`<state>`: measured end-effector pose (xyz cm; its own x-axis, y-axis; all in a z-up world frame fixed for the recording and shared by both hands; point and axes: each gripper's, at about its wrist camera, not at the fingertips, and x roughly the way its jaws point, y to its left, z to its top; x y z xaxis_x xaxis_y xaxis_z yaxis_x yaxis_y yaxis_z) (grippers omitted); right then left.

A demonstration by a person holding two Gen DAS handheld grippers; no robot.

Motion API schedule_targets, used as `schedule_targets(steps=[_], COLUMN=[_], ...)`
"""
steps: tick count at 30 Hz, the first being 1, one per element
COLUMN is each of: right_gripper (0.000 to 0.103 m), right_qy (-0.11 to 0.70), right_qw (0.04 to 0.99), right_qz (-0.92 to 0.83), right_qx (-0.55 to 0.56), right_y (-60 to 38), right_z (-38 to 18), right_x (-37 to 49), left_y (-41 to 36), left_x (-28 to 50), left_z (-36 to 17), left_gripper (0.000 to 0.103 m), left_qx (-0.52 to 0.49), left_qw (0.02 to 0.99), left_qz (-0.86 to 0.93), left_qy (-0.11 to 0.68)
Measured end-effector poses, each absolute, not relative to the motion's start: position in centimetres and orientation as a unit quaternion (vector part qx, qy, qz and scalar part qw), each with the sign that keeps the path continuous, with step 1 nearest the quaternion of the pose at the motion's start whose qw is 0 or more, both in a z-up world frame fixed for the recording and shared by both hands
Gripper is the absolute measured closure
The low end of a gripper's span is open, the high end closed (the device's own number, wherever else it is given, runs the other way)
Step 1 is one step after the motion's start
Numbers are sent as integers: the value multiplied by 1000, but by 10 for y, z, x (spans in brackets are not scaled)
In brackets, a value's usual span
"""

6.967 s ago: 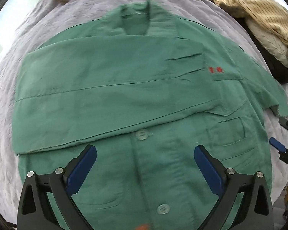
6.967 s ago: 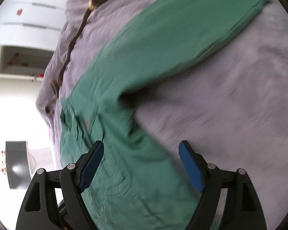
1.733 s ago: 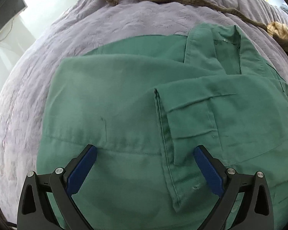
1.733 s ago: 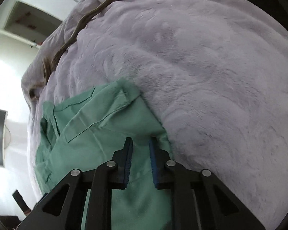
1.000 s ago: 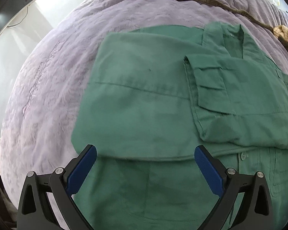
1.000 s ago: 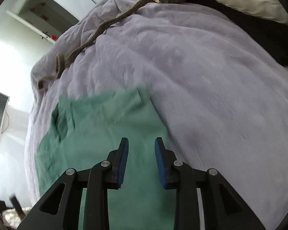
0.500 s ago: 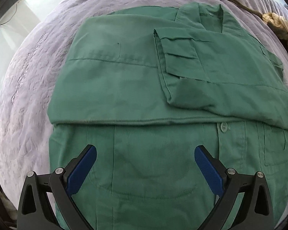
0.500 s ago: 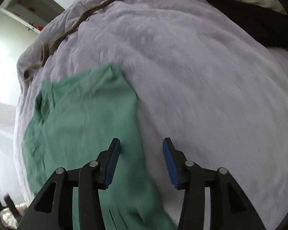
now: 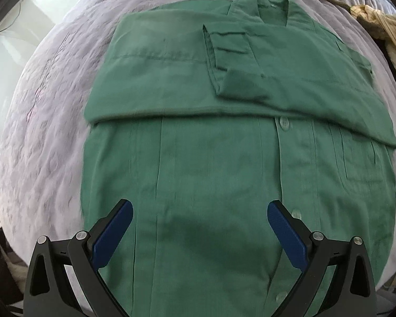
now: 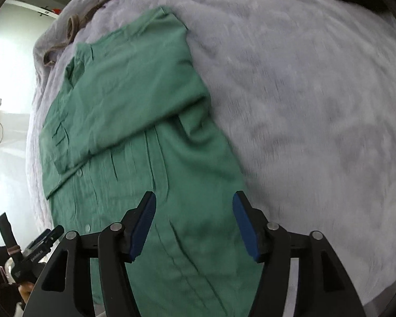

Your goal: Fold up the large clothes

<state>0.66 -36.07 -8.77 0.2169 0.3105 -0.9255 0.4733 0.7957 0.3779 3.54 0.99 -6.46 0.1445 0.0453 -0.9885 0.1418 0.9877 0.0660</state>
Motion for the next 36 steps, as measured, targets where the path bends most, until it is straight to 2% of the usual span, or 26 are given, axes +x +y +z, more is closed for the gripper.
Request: schedule_targets(steps=[8,11,16,20,25,27,36], right_gripper=[39,35,34,29,29,23,20], right_qy=[656,662,670,677,683,684,688], right_qw=[691,688,683,678,676,678,682], right_qz=[-29,-24,-19,-18,-12,-9,4], right_qx=[303,296,290,286,276,271,246], right_y=[-343,-337,-331,-323,-305,-297,-252], right_z=[-85,-83,-78,-79,-78,-78,-80], right_x=[-18,-24,-33,-38,-43,-44,-59], left_y=[18,10,11,19,27,32,62], left_x=[-11,-21,-44,-54,-49,-53,-69], left_z=[-47,-36,-27,-26,-25,-24,-33], left_gripper=[1,1,1,1,1,1,1], left_qx=[70,73,59,46,48,50,41], left_qw=[740,736,732,729,735,738,736], left_qz=[-19,-19,-17,-15,-18,-20,-21], left_qy=[668,673,678,683,676,673,675])
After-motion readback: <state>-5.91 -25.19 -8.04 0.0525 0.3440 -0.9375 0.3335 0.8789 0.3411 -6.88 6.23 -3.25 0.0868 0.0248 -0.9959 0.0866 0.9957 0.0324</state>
